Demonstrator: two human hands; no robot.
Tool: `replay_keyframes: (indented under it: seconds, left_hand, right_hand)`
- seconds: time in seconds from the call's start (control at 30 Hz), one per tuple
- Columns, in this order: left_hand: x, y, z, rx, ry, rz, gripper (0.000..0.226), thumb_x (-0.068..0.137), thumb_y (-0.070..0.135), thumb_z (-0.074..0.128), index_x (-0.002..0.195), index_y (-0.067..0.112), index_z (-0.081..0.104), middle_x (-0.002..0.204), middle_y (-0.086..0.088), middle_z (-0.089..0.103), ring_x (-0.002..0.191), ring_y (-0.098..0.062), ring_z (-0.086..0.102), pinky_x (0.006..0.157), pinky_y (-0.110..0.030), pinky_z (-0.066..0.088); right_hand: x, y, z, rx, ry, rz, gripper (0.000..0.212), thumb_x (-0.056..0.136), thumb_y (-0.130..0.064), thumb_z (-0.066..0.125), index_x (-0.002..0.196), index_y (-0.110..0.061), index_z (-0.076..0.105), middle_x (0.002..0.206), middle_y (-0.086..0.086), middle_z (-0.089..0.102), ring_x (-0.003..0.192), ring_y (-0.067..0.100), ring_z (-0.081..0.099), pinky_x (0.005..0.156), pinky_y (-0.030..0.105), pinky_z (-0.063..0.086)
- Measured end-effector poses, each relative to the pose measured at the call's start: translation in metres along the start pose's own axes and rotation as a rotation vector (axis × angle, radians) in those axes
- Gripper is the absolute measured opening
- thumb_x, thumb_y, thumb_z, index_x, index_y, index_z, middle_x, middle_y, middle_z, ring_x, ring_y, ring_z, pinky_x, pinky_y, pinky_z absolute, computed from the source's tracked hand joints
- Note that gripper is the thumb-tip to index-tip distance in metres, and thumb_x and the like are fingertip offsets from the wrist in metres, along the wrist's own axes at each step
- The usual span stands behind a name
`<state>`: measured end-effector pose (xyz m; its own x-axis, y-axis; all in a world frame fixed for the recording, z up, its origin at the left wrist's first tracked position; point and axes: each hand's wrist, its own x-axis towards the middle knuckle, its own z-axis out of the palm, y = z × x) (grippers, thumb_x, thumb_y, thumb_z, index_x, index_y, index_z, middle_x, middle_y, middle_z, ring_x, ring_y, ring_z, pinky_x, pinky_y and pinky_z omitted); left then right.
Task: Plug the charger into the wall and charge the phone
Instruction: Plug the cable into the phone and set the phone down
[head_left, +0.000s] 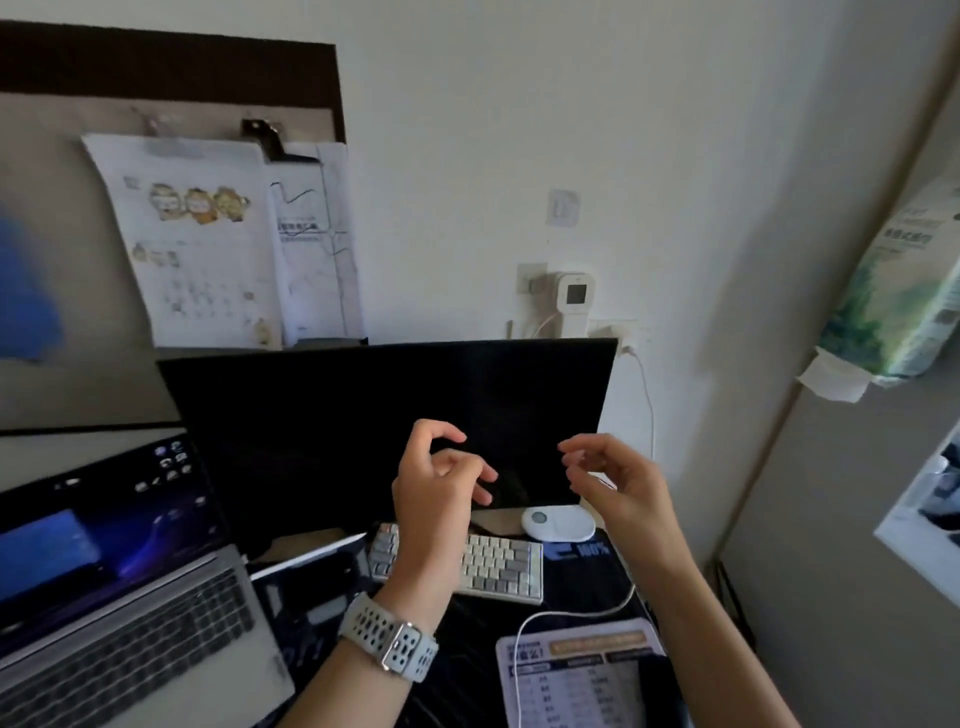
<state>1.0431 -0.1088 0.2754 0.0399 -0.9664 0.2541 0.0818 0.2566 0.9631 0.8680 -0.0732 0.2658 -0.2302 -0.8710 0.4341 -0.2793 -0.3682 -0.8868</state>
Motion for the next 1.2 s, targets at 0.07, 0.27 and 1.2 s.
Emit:
replay_keyframes:
  seconds: [0.07, 0.27, 1.2]
  left_hand:
    - [-0.011, -0.004, -0.034, 0.025, 0.042, -0.022, 0.027, 0.078, 0.001, 0.052, 0.079, 0.028, 0.054, 0.060, -0.004, 0.069, 0.045, -0.013, 0.057, 0.047, -0.018, 0.045]
    - [-0.041, -0.017, -0.121, 0.087, 0.185, -0.085, 0.025, 0.081, -0.005, 0.050, 0.086, 0.019, 0.054, 0.058, -0.003, 0.068, 0.043, -0.010, 0.056, 0.044, -0.014, 0.044]
    - [-0.065, -0.103, -0.146, 0.136, 0.481, -0.506, 0.019, 0.086, -0.002, 0.055, 0.080, 0.016, 0.058, 0.057, -0.005, 0.065, 0.046, -0.008, 0.061, 0.051, -0.025, 0.052]
  right_hand:
    - [-0.016, -0.004, 0.024, 0.015, -0.037, 0.018, 0.035, 0.085, 0.006, 0.062, 0.091, -0.027, 0.071, 0.083, -0.001, 0.067, 0.079, 0.006, 0.062, 0.072, 0.019, 0.052]
    - [-0.048, -0.010, 0.077, 0.033, -0.141, 0.028, 0.032, 0.086, 0.002, 0.062, 0.090, -0.028, 0.071, 0.079, -0.008, 0.065, 0.078, 0.006, 0.060, 0.073, 0.015, 0.050]
    - [-0.055, 0.091, 0.135, 0.109, -0.472, 0.296, 0.031, 0.087, 0.002, 0.063, 0.089, -0.028, 0.071, 0.085, -0.012, 0.071, 0.076, 0.003, 0.064, 0.074, 0.023, 0.056]
